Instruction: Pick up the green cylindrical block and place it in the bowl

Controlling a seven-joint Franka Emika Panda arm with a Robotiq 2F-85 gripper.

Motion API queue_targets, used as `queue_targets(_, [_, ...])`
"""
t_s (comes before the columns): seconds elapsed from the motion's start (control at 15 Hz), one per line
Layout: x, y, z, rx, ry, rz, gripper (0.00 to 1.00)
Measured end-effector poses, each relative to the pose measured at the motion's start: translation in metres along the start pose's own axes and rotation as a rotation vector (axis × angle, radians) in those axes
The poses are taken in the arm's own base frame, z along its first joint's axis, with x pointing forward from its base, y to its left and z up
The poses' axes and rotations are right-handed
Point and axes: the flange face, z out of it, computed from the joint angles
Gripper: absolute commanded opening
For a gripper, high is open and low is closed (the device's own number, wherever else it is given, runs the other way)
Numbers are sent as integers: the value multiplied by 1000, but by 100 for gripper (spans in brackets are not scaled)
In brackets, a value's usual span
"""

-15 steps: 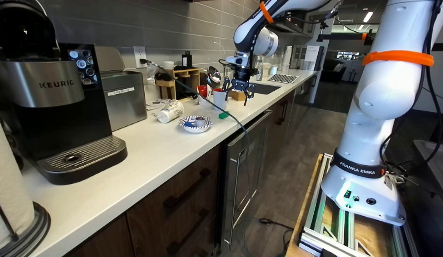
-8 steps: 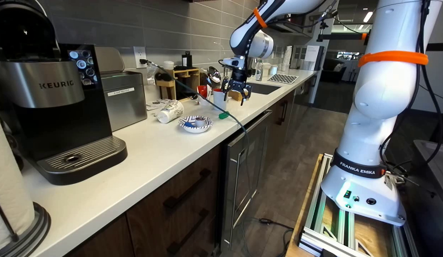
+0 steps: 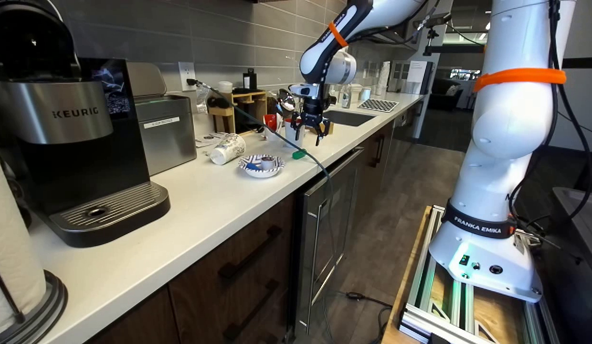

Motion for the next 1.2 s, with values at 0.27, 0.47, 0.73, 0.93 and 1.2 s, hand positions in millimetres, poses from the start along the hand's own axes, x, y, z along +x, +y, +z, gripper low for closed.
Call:
queue_targets(0.27, [-12,5,4,30,-49,13,79])
queue_targets(0.47, [-15,7,14,48,-55,27,69])
queue_targets(0.73, [-13,10,27,63,-46,59,64])
queue_targets(0.93, [-10,13,33,67,-42,76,64])
queue_targets(1.2, [-9,19,36,62,-42,90,63])
